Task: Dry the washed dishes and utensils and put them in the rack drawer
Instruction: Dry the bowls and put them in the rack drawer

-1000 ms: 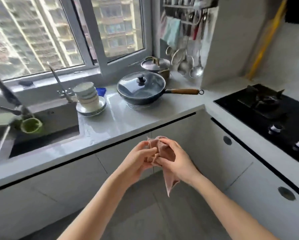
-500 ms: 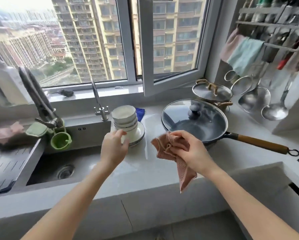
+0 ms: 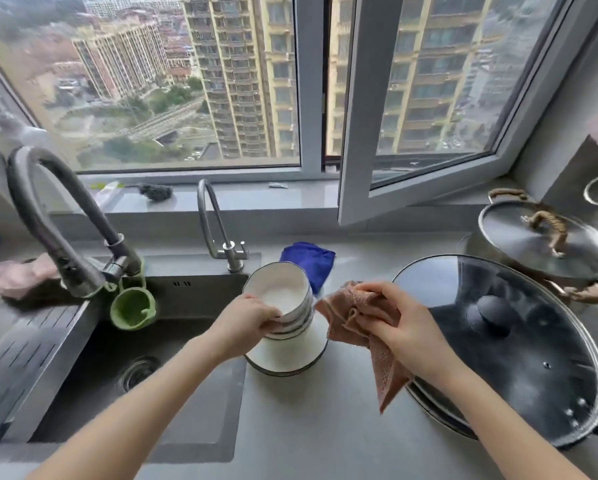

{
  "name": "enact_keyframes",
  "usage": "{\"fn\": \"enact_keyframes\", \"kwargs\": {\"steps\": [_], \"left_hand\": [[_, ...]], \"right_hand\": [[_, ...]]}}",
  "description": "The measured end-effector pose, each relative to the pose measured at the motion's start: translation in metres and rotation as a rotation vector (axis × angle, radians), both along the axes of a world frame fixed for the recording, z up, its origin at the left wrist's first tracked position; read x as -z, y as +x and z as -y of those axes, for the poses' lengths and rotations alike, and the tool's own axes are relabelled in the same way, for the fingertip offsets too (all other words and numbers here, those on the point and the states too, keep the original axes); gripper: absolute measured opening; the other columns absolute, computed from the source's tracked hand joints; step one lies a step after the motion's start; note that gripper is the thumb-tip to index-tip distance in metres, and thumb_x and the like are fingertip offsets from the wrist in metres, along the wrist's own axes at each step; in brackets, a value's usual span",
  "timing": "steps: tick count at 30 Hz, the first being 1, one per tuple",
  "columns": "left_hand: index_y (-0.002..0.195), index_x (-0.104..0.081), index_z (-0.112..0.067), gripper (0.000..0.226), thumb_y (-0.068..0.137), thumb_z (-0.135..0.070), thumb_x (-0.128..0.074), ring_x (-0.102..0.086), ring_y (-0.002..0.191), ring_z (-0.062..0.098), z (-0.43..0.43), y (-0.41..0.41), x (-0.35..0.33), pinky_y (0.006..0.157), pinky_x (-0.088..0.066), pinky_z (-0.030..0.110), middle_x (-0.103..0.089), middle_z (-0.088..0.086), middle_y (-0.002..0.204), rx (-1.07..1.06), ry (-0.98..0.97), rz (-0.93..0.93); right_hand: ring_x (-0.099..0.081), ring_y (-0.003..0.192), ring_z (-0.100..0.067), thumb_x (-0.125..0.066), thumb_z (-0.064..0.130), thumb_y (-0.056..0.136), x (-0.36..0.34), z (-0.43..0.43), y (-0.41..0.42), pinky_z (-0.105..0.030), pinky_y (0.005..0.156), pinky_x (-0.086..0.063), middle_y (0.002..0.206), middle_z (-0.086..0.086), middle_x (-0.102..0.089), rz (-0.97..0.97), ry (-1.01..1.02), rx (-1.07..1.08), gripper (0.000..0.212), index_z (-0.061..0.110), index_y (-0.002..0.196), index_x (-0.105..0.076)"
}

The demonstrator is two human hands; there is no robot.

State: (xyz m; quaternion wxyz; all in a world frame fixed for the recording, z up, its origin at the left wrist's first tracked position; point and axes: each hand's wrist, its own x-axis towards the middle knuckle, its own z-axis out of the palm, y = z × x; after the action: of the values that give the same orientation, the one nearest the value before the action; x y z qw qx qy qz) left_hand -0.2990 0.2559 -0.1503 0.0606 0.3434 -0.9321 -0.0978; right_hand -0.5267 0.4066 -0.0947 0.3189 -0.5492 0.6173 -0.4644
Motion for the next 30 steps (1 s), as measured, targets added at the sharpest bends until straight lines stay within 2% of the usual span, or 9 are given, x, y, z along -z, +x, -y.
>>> {"fn": "enact_keyframes", "kwargs": {"steps": [5, 9, 11, 14, 16, 21, 23, 26, 30], "left_hand": [[0.067, -0.052, -0.006, 0.034, 0.083, -0.034, -0.063, -0.04, 0.063, 0.014, 0.011, 0.002, -0.021, 0.061, -0.03, 0.03, -0.042, -0.002, 0.063, -0.149, 0.603, -0.286], [0.09, -0.073, -0.018, 0.012, 0.09, -0.024, -0.063, -0.058, 0.075, 0.006, 0.025, 0.004, -0.039, 0.073, -0.044, 0.02, -0.068, -0.006, 0.083, -0.189, 1.052, -0.584], [0.072, -0.065, -0.019, 0.018, 0.09, -0.024, -0.062, -0.048, 0.063, 0.004, 0.026, 0.002, -0.043, 0.066, -0.038, 0.023, -0.056, -0.014, 0.066, -0.106, 0.849, -0.412], [0.067, -0.048, -0.016, 0.029, 0.092, -0.029, -0.054, -0.043, 0.06, 0.019, 0.023, 0.002, -0.038, 0.058, -0.031, 0.03, -0.049, -0.002, 0.06, 0.093, 0.19, 0.003], [0.07, -0.049, -0.018, 0.018, 0.086, -0.024, -0.057, -0.051, 0.058, 0.025, 0.022, 0.006, -0.034, 0.053, -0.037, 0.026, -0.056, 0.002, 0.06, 0.271, 0.0, -0.044], [0.059, -0.054, -0.025, 0.02, 0.078, -0.029, -0.057, -0.049, 0.042, 0.009, 0.021, 0.012, -0.034, 0.051, -0.034, 0.016, -0.05, -0.01, 0.045, 0.479, -0.209, -0.084], [0.064, -0.059, -0.024, 0.024, 0.084, -0.032, -0.046, -0.052, 0.046, 0.009, 0.021, 0.015, -0.036, 0.056, -0.032, 0.017, -0.053, -0.012, 0.049, 0.486, -0.25, -0.137], [0.075, -0.064, -0.023, 0.022, 0.087, -0.035, -0.05, -0.057, 0.066, 0.008, 0.023, 0.027, -0.037, 0.072, -0.033, 0.018, -0.062, -0.015, 0.067, 0.467, -0.202, -0.306], [0.105, -0.064, -0.028, 0.033, 0.084, -0.052, -0.057, -0.051, 0.111, 0.0, 0.024, 0.037, -0.044, 0.095, -0.036, 0.013, -0.058, -0.012, 0.115, -0.12, 0.533, -0.734]], "right_hand": [[-0.063, 0.097, 0.004, -0.07, -0.002, 0.08, 0.005, 0.022, 0.005, -0.007, 0.082, -0.044, 0.103, 0.02, -0.068, 0.038, 0.021, 0.05, 0.039, 0.028, 0.105, -0.064], [-0.064, 0.091, 0.003, -0.068, 0.0, 0.082, -0.001, 0.038, 0.014, -0.008, 0.079, -0.044, 0.095, 0.016, -0.07, 0.09, -0.003, 0.148, 0.035, 0.028, 0.103, -0.065], [-0.064, 0.093, -0.001, -0.064, 0.007, 0.088, -0.002, 0.047, 0.02, -0.014, 0.082, -0.048, 0.095, 0.011, -0.07, 0.154, -0.019, 0.258, 0.024, 0.028, 0.101, -0.065], [-0.064, 0.091, -0.014, -0.05, 0.023, 0.098, -0.004, 0.069, 0.03, -0.032, 0.081, -0.052, 0.101, -0.002, -0.068, 0.427, 0.062, 0.42, 0.012, 0.023, 0.1, -0.062], [-0.062, 0.092, -0.016, -0.046, 0.031, 0.099, -0.002, 0.083, 0.044, -0.036, 0.078, -0.051, 0.106, -0.004, -0.066, 0.54, 0.175, 0.425, 0.016, 0.024, 0.103, -0.06], [-0.058, 0.106, -0.015, -0.075, 0.018, 0.072, 0.016, 0.103, 0.077, -0.034, 0.094, -0.048, 0.112, 0.005, -0.061, 0.243, 0.289, 0.379, 0.045, 0.034, 0.105, -0.05], [-0.061, 0.1, -0.019, -0.072, 0.011, 0.054, 0.013, 0.107, 0.082, -0.038, 0.088, -0.051, 0.104, 0.003, -0.064, 0.201, 0.305, 0.441, 0.053, 0.033, 0.098, -0.051], [-0.06, 0.094, -0.019, -0.07, 0.0, 0.058, 0.007, 0.109, 0.085, -0.035, 0.083, -0.05, 0.098, 0.007, -0.064, 0.057, 0.297, 0.492, 0.052, 0.028, 0.098, -0.054], [-0.054, 0.088, -0.02, -0.063, -0.002, 0.069, -0.008, 0.106, 0.086, -0.026, 0.073, -0.039, 0.097, 0.006, -0.06, -0.242, 0.238, 0.447, 0.046, 0.025, 0.105, -0.055]]}}
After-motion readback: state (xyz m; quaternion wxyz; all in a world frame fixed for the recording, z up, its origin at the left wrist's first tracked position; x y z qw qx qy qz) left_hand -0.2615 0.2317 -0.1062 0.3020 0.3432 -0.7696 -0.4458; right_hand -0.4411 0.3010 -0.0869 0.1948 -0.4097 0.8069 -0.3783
